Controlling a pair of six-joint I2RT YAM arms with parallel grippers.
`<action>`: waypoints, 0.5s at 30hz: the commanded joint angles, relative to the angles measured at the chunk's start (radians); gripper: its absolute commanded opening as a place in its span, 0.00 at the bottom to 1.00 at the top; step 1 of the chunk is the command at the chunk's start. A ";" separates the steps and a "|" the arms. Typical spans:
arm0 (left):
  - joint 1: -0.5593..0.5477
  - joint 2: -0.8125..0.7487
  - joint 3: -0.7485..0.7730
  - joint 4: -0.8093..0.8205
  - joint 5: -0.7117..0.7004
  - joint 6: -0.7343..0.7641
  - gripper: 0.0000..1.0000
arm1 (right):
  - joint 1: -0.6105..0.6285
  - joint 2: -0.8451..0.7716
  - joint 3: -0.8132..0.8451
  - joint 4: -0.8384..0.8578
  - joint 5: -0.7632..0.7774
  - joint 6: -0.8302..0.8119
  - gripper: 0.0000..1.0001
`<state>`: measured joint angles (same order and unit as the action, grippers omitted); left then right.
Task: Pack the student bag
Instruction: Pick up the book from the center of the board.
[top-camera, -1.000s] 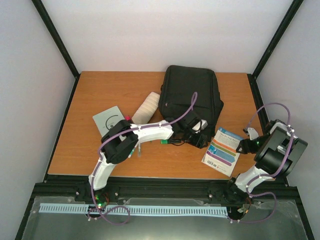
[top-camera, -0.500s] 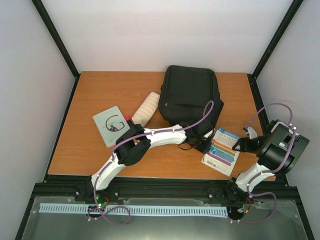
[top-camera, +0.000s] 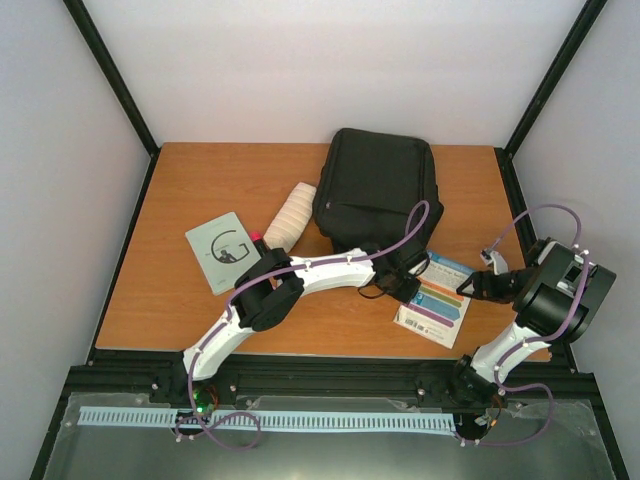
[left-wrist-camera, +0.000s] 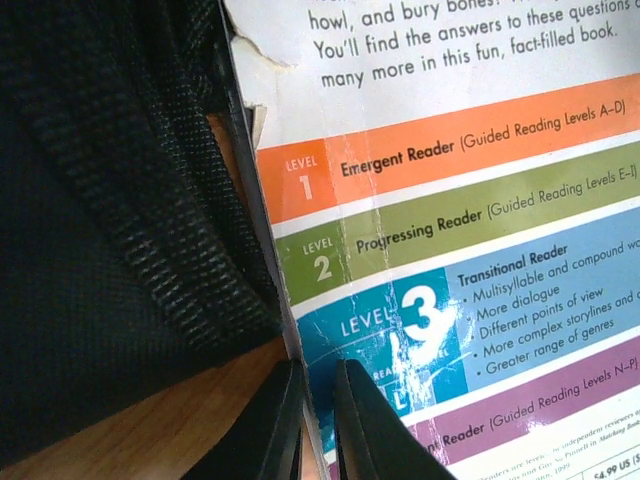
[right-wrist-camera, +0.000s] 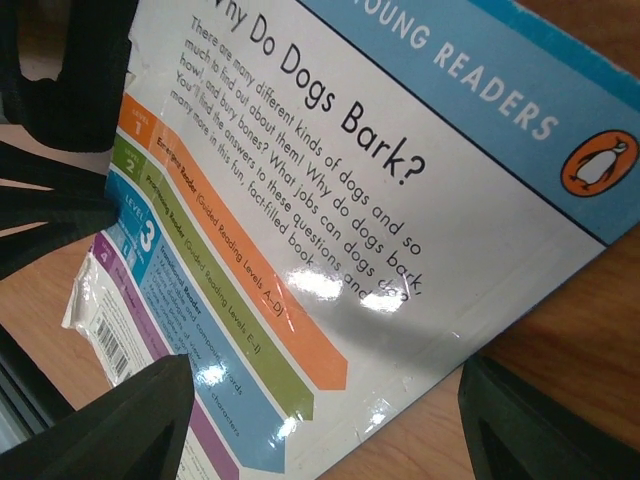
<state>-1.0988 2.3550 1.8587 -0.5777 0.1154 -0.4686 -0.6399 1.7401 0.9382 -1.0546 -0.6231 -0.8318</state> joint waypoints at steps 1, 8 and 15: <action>-0.001 0.082 -0.004 -0.050 0.011 -0.009 0.11 | 0.022 -0.011 0.037 -0.070 -0.144 -0.082 0.74; -0.001 0.084 -0.023 -0.027 0.044 -0.017 0.12 | 0.022 -0.077 0.139 -0.212 -0.299 -0.158 0.73; -0.001 0.057 -0.066 0.051 0.125 -0.028 0.14 | 0.022 -0.095 0.172 -0.239 -0.354 -0.153 0.72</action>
<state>-1.0954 2.3592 1.8473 -0.5297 0.1658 -0.4770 -0.6254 1.6554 1.0981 -1.2438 -0.8852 -0.9550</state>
